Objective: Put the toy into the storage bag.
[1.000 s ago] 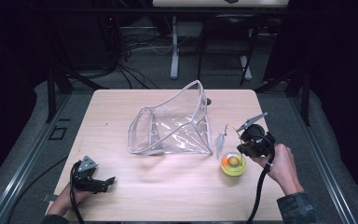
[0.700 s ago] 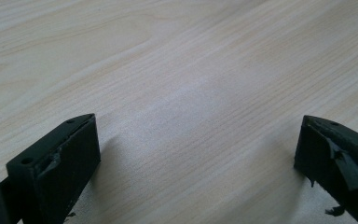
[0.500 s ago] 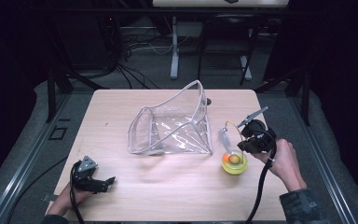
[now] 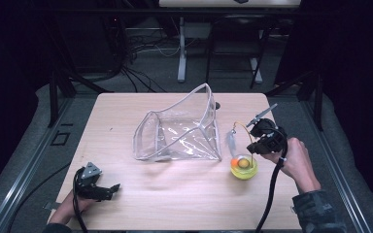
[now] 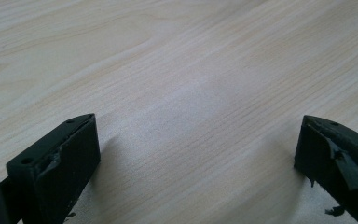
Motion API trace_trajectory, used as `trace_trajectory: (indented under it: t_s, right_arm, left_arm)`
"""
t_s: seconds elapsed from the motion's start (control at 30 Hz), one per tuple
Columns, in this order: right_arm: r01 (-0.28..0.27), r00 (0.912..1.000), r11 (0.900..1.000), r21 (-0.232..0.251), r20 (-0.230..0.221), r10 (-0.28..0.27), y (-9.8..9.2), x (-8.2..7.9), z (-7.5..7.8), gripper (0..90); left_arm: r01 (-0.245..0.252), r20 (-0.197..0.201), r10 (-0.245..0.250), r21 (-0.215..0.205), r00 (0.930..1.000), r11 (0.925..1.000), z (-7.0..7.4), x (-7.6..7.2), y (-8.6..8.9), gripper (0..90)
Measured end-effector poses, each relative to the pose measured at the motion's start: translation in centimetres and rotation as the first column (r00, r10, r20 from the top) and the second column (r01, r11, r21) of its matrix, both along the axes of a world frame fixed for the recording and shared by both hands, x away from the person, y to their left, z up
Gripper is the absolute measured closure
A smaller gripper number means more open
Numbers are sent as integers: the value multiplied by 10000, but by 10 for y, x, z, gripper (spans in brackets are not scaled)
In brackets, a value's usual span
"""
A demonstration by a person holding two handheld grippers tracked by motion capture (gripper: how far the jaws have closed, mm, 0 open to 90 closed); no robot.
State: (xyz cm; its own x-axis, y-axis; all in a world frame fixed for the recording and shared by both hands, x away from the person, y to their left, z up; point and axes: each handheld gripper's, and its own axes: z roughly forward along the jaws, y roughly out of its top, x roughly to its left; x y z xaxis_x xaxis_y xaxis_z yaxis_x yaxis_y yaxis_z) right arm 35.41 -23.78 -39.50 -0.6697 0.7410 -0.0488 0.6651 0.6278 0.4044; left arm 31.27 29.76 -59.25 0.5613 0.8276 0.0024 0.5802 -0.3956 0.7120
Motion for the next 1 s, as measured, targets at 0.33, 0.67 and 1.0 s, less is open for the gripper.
trace_trajectory:
  t_s: [0.33, 0.67, 1.0]
  right_arm:
    - [-116, 9999, 9999, 10, -46, 116, 2, 8, 10, 879]
    - [-248, 9997, 9996, -110, -88, 247, 5, 15, 21, 878]
    - [-301, 9995, 9995, 3, -80, 301, 7, 21, 29, 878]
  left_arm:
    - [3, -1, -3, 1, 10000, 10000, 0, 0, 0, 0]
    - [3, 1, -3, 2, 10000, 10000, 0, 0, 0, 0]
    - [2, -1, -2, 2, 10000, 10000, 0, 0, 0, 0]
